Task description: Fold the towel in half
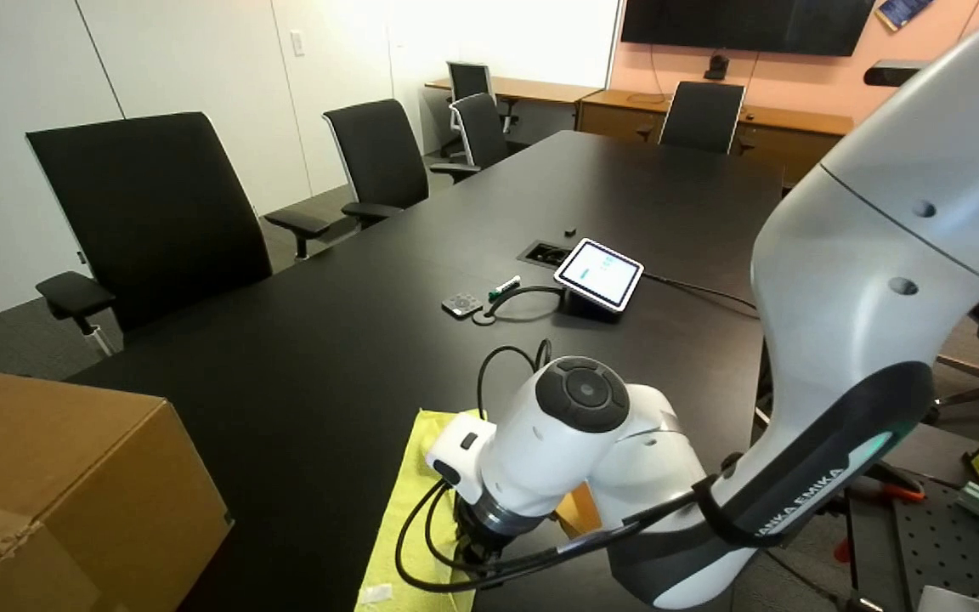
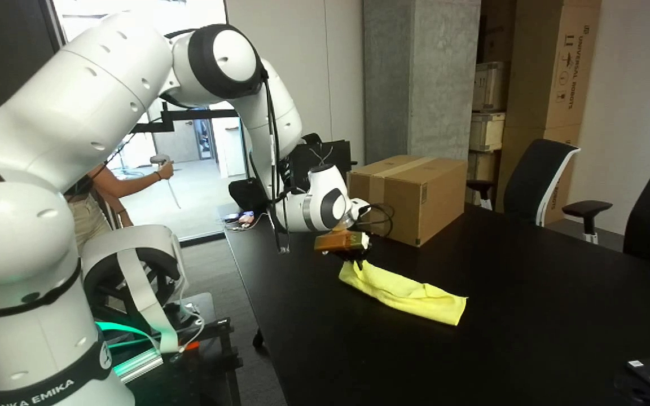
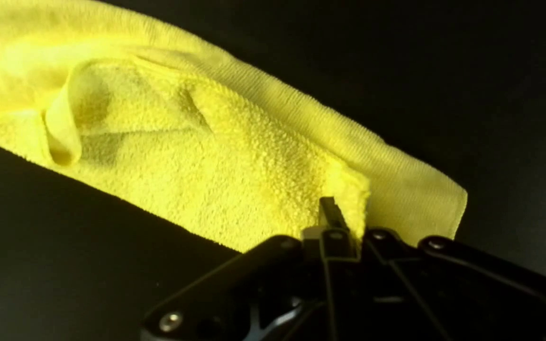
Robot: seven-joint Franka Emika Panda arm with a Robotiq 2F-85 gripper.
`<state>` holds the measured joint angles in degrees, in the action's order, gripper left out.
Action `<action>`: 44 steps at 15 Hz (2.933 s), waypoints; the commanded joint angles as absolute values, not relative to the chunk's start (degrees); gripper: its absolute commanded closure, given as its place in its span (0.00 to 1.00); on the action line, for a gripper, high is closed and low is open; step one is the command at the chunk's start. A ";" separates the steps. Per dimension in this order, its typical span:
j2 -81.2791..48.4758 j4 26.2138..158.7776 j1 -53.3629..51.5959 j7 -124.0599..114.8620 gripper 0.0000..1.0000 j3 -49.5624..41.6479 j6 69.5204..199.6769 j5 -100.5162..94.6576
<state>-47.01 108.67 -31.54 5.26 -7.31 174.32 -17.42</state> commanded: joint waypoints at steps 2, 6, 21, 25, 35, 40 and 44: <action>-55.18 96.52 -34.57 4.59 0.99 -9.16 171.64 -18.96; -62.65 86.46 -37.47 3.71 0.99 -12.31 170.34 -20.26; -74.75 57.77 -35.62 1.04 0.98 -15.73 162.09 -20.45; -80.29 48.99 -35.72 -4.00 0.71 -19.91 157.01 -17.34; -78.36 41.59 -30.75 -13.79 0.09 -20.17 141.25 -14.83; -65.31 56.28 -28.93 -10.55 0.00 -18.10 130.51 -12.09; -55.68 66.18 -27.14 -10.35 0.00 -16.25 123.52 -8.20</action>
